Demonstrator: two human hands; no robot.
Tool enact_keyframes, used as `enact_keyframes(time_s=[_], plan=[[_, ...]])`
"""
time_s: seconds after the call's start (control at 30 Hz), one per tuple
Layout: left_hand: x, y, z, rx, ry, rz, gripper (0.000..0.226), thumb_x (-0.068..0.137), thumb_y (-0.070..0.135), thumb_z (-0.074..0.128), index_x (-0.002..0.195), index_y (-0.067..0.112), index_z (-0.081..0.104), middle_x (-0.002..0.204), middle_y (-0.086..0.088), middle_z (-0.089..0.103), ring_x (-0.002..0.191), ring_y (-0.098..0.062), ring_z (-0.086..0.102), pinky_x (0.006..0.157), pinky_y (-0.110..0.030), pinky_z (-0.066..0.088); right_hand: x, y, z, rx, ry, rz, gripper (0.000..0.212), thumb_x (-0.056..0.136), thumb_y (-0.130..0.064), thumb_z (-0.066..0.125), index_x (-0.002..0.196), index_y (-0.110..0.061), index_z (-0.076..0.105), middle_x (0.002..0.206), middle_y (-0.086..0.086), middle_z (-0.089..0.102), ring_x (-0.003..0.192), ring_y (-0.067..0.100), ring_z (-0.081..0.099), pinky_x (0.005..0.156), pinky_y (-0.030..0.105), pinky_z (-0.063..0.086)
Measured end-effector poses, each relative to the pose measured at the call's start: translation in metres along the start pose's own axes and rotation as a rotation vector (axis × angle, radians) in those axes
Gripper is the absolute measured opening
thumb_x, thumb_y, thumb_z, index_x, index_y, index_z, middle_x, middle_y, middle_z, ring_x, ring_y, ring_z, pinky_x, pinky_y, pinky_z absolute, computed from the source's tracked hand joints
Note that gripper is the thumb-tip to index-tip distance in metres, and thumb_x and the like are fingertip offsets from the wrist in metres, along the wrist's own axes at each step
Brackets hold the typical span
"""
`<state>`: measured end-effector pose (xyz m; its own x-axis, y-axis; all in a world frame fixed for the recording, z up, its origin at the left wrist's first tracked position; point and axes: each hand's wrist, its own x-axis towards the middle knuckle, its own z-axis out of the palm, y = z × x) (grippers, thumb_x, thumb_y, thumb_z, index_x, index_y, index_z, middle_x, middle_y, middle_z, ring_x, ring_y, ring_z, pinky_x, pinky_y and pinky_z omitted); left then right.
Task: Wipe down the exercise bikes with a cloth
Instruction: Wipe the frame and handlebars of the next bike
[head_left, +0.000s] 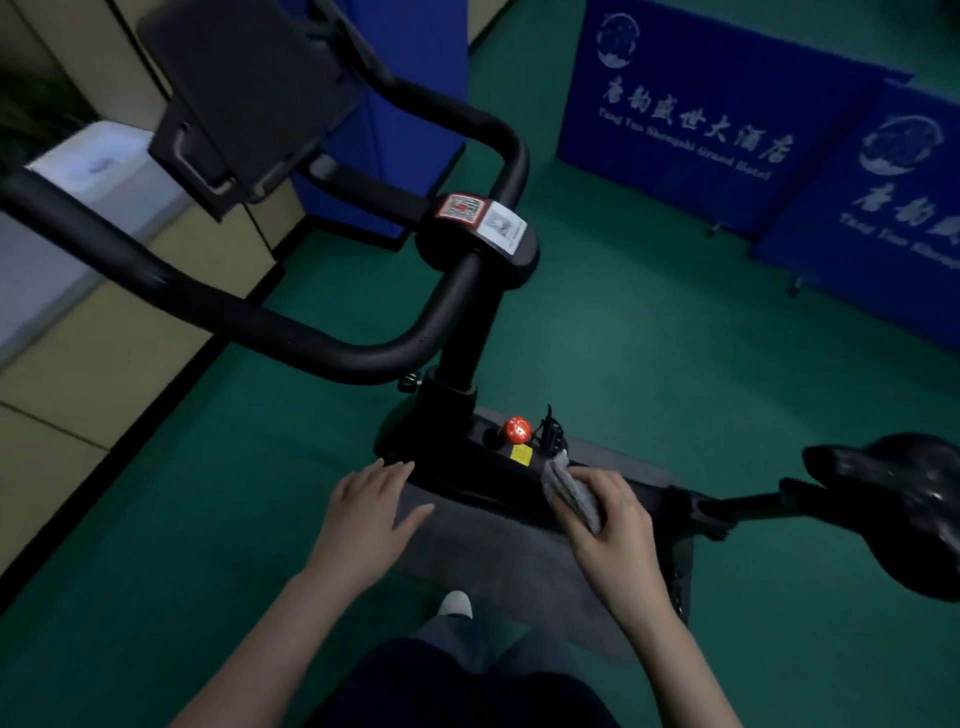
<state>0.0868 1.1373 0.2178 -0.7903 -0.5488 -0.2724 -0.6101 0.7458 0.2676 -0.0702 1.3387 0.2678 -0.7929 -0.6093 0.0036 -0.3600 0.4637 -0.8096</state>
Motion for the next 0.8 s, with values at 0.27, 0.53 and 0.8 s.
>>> enact_keyframes(time_s=[0.27,0.53,0.8], plan=[[-0.006,0.005,-0.008,-0.085,0.092,-0.199,0.065,0.094,0.059,0.029,0.148,0.023,0.025,0.153,0.005,0.029,0.142,-0.013,0.022,0.115,-0.030,0.015,0.059,-0.026,-0.020,0.054,-0.067,-0.194,0.020,0.083,-0.010,0.071,0.092,-0.025,0.063,0.090,-0.012,0.060,0.085,-0.002,0.056,0.071,0.003,0.036],[-0.017,0.029,-0.017,-0.227,0.303,-0.561,0.065,0.094,0.055,0.036,0.148,0.020,0.026,0.153,0.002,0.030,0.140,-0.014,0.025,0.114,-0.032,0.017,0.123,-0.072,-0.038,0.173,-0.327,-0.502,0.017,0.084,-0.010,0.069,0.096,-0.022,0.065,0.092,-0.012,0.061,0.087,0.005,0.059,0.073,0.007,0.039],[-0.025,0.038,-0.038,-0.302,0.499,-0.738,0.062,0.093,0.054,0.038,0.147,0.023,0.028,0.150,0.006,0.032,0.138,-0.011,0.026,0.113,-0.032,0.018,0.155,-0.121,-0.018,0.288,-0.535,-0.761,0.023,0.083,-0.003,0.069,0.102,-0.013,0.065,0.103,-0.004,0.061,0.096,0.004,0.059,0.079,0.007,0.041]])
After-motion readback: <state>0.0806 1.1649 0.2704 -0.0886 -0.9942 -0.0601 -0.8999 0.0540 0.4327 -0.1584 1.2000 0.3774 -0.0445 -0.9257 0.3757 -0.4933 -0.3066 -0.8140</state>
